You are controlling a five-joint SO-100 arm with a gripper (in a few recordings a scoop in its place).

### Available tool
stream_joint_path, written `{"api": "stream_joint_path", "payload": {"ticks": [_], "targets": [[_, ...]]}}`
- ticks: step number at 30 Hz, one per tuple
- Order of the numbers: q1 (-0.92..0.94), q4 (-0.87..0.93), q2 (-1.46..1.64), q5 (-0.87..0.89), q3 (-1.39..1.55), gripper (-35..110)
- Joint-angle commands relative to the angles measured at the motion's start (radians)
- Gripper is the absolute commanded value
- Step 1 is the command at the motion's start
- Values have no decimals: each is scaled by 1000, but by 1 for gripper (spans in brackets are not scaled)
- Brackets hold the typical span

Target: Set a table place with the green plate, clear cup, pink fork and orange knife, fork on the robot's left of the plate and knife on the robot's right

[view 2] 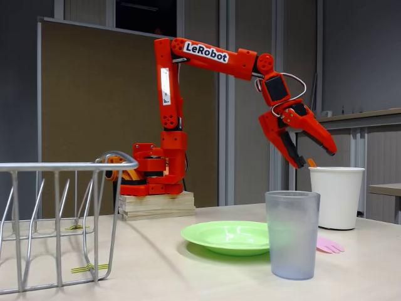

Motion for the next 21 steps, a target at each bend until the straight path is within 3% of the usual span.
{"api": "stream_joint_path", "payload": {"ticks": [1,17,21], "targets": [[2,-21,12,-11,2,26],[48,-91,-3,-80,48,16],[49,-95,0,-78,55,19]]}}
